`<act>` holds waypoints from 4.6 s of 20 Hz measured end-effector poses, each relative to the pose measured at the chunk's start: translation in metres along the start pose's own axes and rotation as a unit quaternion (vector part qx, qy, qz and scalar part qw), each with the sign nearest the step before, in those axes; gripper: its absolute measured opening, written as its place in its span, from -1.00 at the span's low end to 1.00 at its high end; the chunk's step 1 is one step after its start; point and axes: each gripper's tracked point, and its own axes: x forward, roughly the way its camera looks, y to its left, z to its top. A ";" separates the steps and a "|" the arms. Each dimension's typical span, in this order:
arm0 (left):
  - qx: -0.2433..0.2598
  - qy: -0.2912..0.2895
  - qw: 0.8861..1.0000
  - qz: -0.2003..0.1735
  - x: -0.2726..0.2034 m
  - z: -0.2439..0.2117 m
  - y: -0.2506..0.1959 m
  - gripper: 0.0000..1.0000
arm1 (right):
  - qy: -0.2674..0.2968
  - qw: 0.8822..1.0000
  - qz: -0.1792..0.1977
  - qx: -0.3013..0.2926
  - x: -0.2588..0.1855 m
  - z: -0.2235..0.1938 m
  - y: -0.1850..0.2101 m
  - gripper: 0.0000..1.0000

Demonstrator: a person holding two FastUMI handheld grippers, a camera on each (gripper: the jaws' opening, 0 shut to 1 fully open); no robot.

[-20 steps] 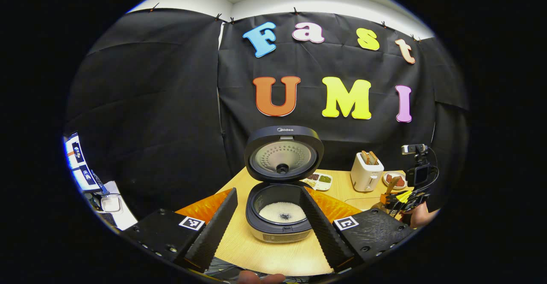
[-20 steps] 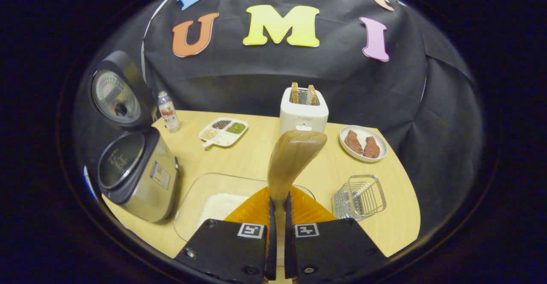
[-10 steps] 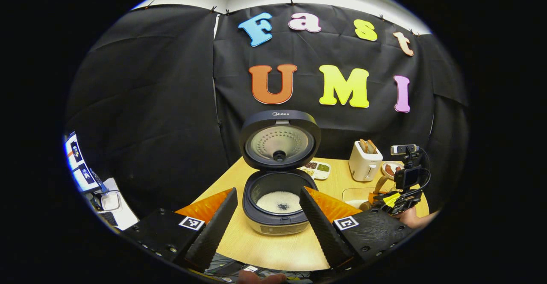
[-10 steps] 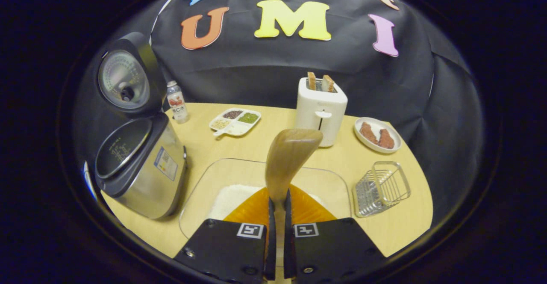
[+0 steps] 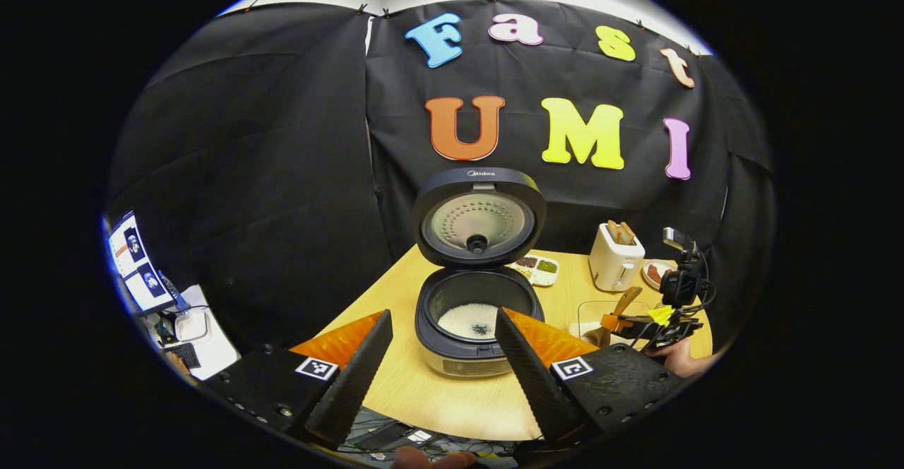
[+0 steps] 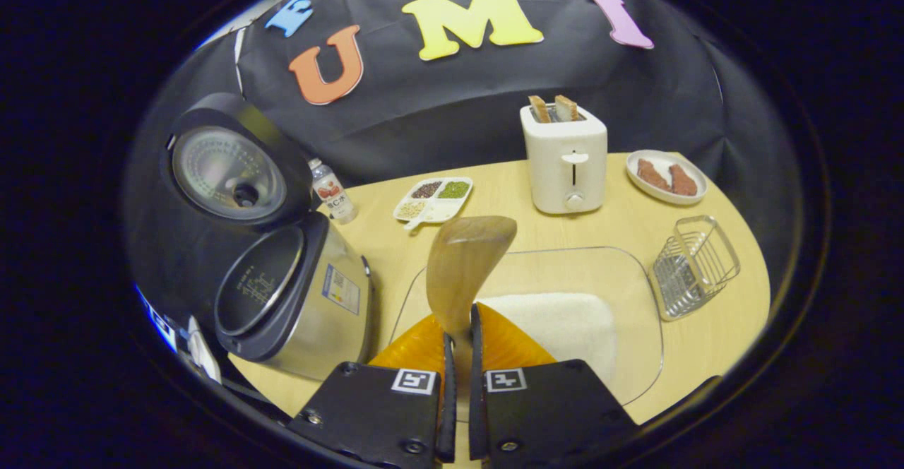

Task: Close the left gripper, press the button to open the rice cooker; take a wooden spoon from the chopstick holder with the right hand, scoop a spoonful of rice and pour it into the rice cooker, then put the wooden spoon back into the chopstick holder.

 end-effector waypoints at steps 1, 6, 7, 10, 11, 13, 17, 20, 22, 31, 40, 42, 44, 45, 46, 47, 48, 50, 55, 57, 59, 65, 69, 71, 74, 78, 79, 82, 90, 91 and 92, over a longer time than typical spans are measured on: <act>-0.001 0.001 1.000 0.000 -0.001 -0.001 -0.001 0.89 | 0.005 1.000 0.010 0.016 -0.001 0.000 0.002 -0.75; -0.006 -0.007 1.000 -0.001 -0.007 0.002 -0.008 0.89 | 0.002 0.996 0.039 0.077 -0.009 0.018 -0.003 -0.75; -0.007 -0.008 1.000 -0.003 -0.008 0.003 -0.011 0.89 | 0.001 0.995 0.044 0.092 -0.012 0.020 -0.007 -0.75; -0.007 -0.008 1.000 -0.009 -0.010 0.003 -0.021 0.89 | -0.005 0.990 0.042 0.134 -0.018 0.030 -0.033 -0.75; -0.007 -0.010 1.000 -0.011 -0.013 0.004 -0.022 0.89 | -0.008 0.987 0.044 0.153 -0.021 0.033 -0.040 -0.75; -0.007 -0.014 1.000 -0.017 -0.013 0.009 -0.029 0.89 | -0.014 0.980 0.049 0.192 -0.027 0.039 -0.058 -0.75; -0.009 -0.019 0.999 -0.037 -0.012 0.013 -0.047 0.89 | -0.030 0.964 0.054 0.258 -0.048 0.054 -0.090 -0.75; -0.010 -0.028 0.998 -0.052 -0.011 0.019 -0.058 0.89 | -0.048 0.959 0.059 0.274 -0.071 0.069 -0.099 -0.75; -0.012 -0.032 0.998 -0.058 -0.009 0.018 -0.059 0.89 | -0.058 0.959 0.063 0.271 -0.087 0.079 -0.098 -0.75; -0.037 -0.061 0.996 -0.053 -0.022 0.024 -0.022 0.89 | -0.056 0.956 0.136 0.255 -0.115 0.130 0.019 -0.75; -0.068 -0.046 0.997 -0.013 -0.045 -0.002 0.046 0.89 | -0.033 0.974 0.182 0.133 -0.083 0.135 0.178 -0.75; -0.074 -0.048 0.996 -0.008 -0.051 -0.004 0.052 0.89 | -0.034 0.979 0.177 0.098 -0.077 0.130 0.198 -0.75; -0.073 -0.048 0.996 -0.004 -0.052 -0.008 0.057 0.89 | -0.037 0.983 0.168 0.064 -0.068 0.128 0.211 -0.75; -0.074 -0.048 0.996 -0.003 -0.052 -0.010 0.059 0.89 | -0.037 0.985 0.161 0.049 -0.064 0.127 0.215 -0.75; -0.075 -0.049 0.996 -0.003 -0.052 -0.010 0.059 0.89 | -0.037 0.987 0.153 0.035 -0.059 0.126 0.219 -0.75; -0.074 -0.049 0.996 -0.003 -0.053 -0.011 0.059 0.89 | -0.036 0.988 0.147 0.024 -0.055 0.125 0.222 -0.75; -0.073 -0.049 0.996 -0.003 -0.054 -0.011 0.058 0.89 | -0.037 0.989 0.142 0.016 -0.051 0.125 0.225 -0.75; -0.071 -0.047 0.996 -0.003 -0.053 -0.013 0.059 0.89 | -0.038 0.991 0.132 0.002 -0.046 0.126 0.229 -0.75; -0.079 -0.046 0.996 0.004 -0.050 -0.013 0.063 0.89 | -0.039 0.992 0.106 -0.048 -0.036 0.122 0.236 -0.75; -0.084 -0.045 0.995 0.007 -0.049 -0.012 0.066 0.89 | -0.042 0.992 0.103 -0.066 -0.035 0.121 0.239 -0.75; -0.090 -0.044 0.995 0.008 -0.048 -0.012 0.067 0.89 | -0.050 0.990 0.098 -0.091 -0.035 0.123 0.241 -0.75; -0.105 -0.040 0.994 0.010 -0.047 -0.016 0.064 0.90 | -0.074 0.980 0.097 -0.159 -0.042 0.122 0.253 -0.75; -0.106 -0.044 0.993 0.014 -0.050 -0.016 0.066 0.89 | -0.112 0.959 0.090 -0.245 -0.052 0.122 0.270 -0.75; -0.105 -0.045 0.993 0.016 -0.051 -0.016 0.065 0.90 | -0.133 0.942 0.087 -0.296 -0.056 0.120 0.278 -0.73; -0.107 -0.045 0.993 0.021 -0.053 -0.017 0.067 0.90 | -0.152 0.919 0.091 -0.352 -0.057 0.116 0.288 -0.72; -0.112 -0.045 0.992 0.032 -0.058 -0.018 0.074 0.89 | -0.171 0.894 0.086 -0.405 -0.062 0.111 0.297 -0.72; -0.113 -0.046 0.992 0.032 -0.059 -0.017 0.074 0.90 | -0.173 0.891 0.086 -0.411 -0.062 0.112 0.297 -0.72; -0.114 -0.048 0.992 0.033 -0.061 -0.017 0.072 0.89 | -0.173 0.892 0.094 -0.408 -0.064 0.111 0.298 -0.72; -0.098 -0.054 0.993 0.030 -0.061 -0.008 0.064 0.90 | -0.163 0.917 0.142 -0.335 -0.082 0.115 0.295 -0.72; -0.095 -0.057 0.993 0.030 -0.062 -0.005 0.063 0.90 | -0.162 0.921 0.151 -0.320 -0.092 0.116 0.292 -0.72; -0.093 -0.059 0.994 0.029 -0.062 -0.002 0.061 0.89 | -0.159 0.927 0.161 -0.300 -0.103 0.119 0.291 -0.72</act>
